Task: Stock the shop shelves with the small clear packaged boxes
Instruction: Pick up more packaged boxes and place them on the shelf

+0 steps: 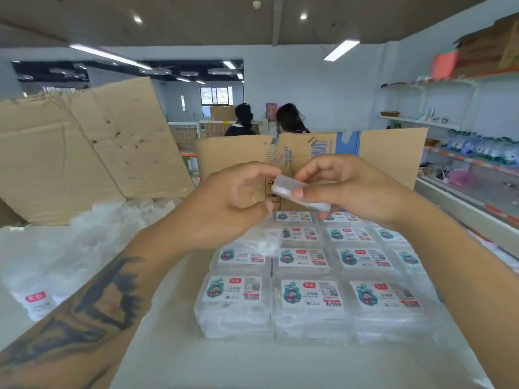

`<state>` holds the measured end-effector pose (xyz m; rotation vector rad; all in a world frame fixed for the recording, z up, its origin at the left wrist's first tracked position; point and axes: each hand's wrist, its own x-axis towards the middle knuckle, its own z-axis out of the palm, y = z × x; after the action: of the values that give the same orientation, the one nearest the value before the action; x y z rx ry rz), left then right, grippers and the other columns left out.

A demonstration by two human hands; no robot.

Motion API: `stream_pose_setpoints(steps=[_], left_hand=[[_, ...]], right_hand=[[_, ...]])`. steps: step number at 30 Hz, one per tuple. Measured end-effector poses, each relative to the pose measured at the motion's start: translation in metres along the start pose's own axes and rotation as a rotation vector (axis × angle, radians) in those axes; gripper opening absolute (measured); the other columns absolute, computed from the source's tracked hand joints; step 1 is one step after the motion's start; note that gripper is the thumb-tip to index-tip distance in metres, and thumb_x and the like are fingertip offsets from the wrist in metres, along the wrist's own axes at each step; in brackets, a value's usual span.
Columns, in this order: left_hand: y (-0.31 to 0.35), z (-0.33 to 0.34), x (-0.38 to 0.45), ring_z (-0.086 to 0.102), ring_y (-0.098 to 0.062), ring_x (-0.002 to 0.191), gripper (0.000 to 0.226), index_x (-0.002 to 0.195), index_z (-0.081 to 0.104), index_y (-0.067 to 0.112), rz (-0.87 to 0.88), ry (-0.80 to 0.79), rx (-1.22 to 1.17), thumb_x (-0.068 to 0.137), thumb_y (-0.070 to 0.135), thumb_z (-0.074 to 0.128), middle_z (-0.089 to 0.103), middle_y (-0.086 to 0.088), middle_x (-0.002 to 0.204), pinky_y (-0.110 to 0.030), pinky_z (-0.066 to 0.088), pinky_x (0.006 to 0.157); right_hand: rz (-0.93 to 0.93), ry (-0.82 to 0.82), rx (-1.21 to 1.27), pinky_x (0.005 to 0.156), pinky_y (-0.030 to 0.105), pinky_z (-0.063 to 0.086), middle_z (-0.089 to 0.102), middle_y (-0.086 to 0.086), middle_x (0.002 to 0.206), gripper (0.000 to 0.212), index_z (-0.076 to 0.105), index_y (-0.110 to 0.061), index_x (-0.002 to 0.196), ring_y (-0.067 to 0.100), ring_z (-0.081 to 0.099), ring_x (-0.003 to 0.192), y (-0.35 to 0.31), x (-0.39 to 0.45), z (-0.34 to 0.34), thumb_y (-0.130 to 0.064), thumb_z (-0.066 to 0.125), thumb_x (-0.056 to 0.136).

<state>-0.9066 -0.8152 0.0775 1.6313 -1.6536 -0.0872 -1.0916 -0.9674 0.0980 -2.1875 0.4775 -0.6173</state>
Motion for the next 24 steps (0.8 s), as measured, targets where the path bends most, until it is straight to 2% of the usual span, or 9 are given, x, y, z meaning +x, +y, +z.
stream_pose_setpoints(steps=[1, 3, 6, 9, 12, 15, 18, 21, 24], left_hand=[[-0.004, 0.000, -0.001, 0.049, 0.016, 0.124, 0.045, 0.136, 0.061, 0.035, 0.037, 0.031, -0.016, 0.093, 0.027, 0.074, 0.062, 0.029, 0.129, 0.000, 0.034, 0.096], [-0.007, -0.001, -0.004, 0.054, 0.010, 0.124, 0.040, 0.130, 0.065, 0.037, 0.058, 0.094, -0.051, 0.091, 0.035, 0.074, 0.066, 0.029, 0.125, -0.008, 0.039, 0.100], [-0.007, 0.000, -0.007, 0.062, 0.003, 0.118, 0.036, 0.121, 0.069, 0.035, 0.065, 0.182, -0.091, 0.086, 0.043, 0.072, 0.070, 0.026, 0.118, -0.025, 0.044, 0.105], [-0.004, 0.005, -0.008, 0.068, -0.002, 0.109, 0.036, 0.119, 0.071, 0.026, 0.017, 0.190, -0.208, 0.085, 0.035, 0.075, 0.075, 0.016, 0.112, -0.030, 0.049, 0.104], [-0.004, 0.012, -0.010, 0.074, -0.014, 0.096, 0.035, 0.119, 0.070, 0.017, -0.005, 0.171, -0.341, 0.086, 0.027, 0.075, 0.079, -0.001, 0.103, -0.027, 0.056, 0.087], [-0.002, 0.013, -0.010, 0.071, -0.010, 0.072, 0.028, 0.115, 0.070, 0.012, -0.057, 0.199, -0.450, 0.088, 0.021, 0.074, 0.079, -0.007, 0.100, -0.017, 0.051, 0.065], [0.000, 0.013, -0.009, 0.077, -0.021, 0.083, 0.037, 0.114, 0.069, 0.008, -0.098, 0.239, -0.516, 0.082, 0.026, 0.074, 0.079, -0.008, 0.098, -0.029, 0.058, 0.073], [0.004, 0.013, -0.009, 0.077, -0.023, 0.087, 0.038, 0.111, 0.068, 0.006, -0.121, 0.262, -0.571, 0.079, 0.027, 0.075, 0.080, -0.009, 0.094, -0.025, 0.057, 0.073], [0.007, 0.014, -0.010, 0.076, -0.023, 0.082, 0.026, 0.109, 0.066, 0.005, -0.147, 0.254, -0.588, 0.087, 0.017, 0.075, 0.079, -0.011, 0.092, -0.019, 0.055, 0.063]], right_hand=[[-0.013, 0.001, 0.036, 0.073, 0.039, 0.062, 0.077, 0.000, 0.097, 0.025, 0.073, -0.017, 0.103, 0.013, 0.071, 0.085, -0.002, -0.003, -0.001, -0.029, 0.081, 0.083], [-0.025, -0.004, 0.089, 0.076, 0.046, 0.061, 0.077, 0.006, 0.096, 0.024, 0.075, -0.017, 0.101, 0.021, 0.071, 0.085, -0.004, -0.007, 0.000, -0.034, 0.077, 0.084], [-0.010, 0.017, 0.168, 0.068, 0.043, 0.063, 0.076, 0.011, 0.092, 0.027, 0.077, -0.013, 0.098, 0.022, 0.070, 0.077, -0.007, -0.011, 0.006, -0.038, 0.068, 0.093], [0.009, 0.043, 0.194, 0.065, 0.040, 0.061, 0.076, 0.014, 0.093, 0.037, 0.075, -0.012, 0.098, 0.027, 0.072, 0.076, -0.009, -0.015, 0.014, -0.045, 0.060, 0.098], [0.027, 0.052, 0.178, 0.067, 0.045, 0.061, 0.077, 0.013, 0.091, 0.041, 0.072, -0.017, 0.099, 0.034, 0.075, 0.079, -0.010, -0.019, 0.019, -0.052, 0.052, 0.099], [0.031, 0.081, 0.226, 0.066, 0.044, 0.060, 0.077, 0.012, 0.092, 0.043, 0.069, -0.014, 0.105, 0.028, 0.073, 0.072, -0.011, -0.019, 0.020, -0.054, 0.058, 0.094], [-0.001, 0.115, 0.310, 0.068, 0.038, 0.056, 0.077, 0.012, 0.095, 0.038, 0.064, -0.015, 0.112, 0.024, 0.069, 0.072, -0.009, -0.017, 0.017, -0.039, 0.075, 0.084], [-0.042, 0.162, 0.393, 0.068, 0.034, 0.057, 0.076, 0.016, 0.094, 0.036, 0.060, -0.013, 0.118, 0.023, 0.065, 0.072, -0.010, -0.017, 0.016, -0.011, 0.078, 0.087], [-0.047, 0.192, 0.400, 0.069, 0.033, 0.056, 0.075, 0.017, 0.096, 0.037, 0.060, -0.011, 0.120, 0.022, 0.064, 0.072, -0.010, -0.015, 0.018, -0.004, 0.076, 0.088]])
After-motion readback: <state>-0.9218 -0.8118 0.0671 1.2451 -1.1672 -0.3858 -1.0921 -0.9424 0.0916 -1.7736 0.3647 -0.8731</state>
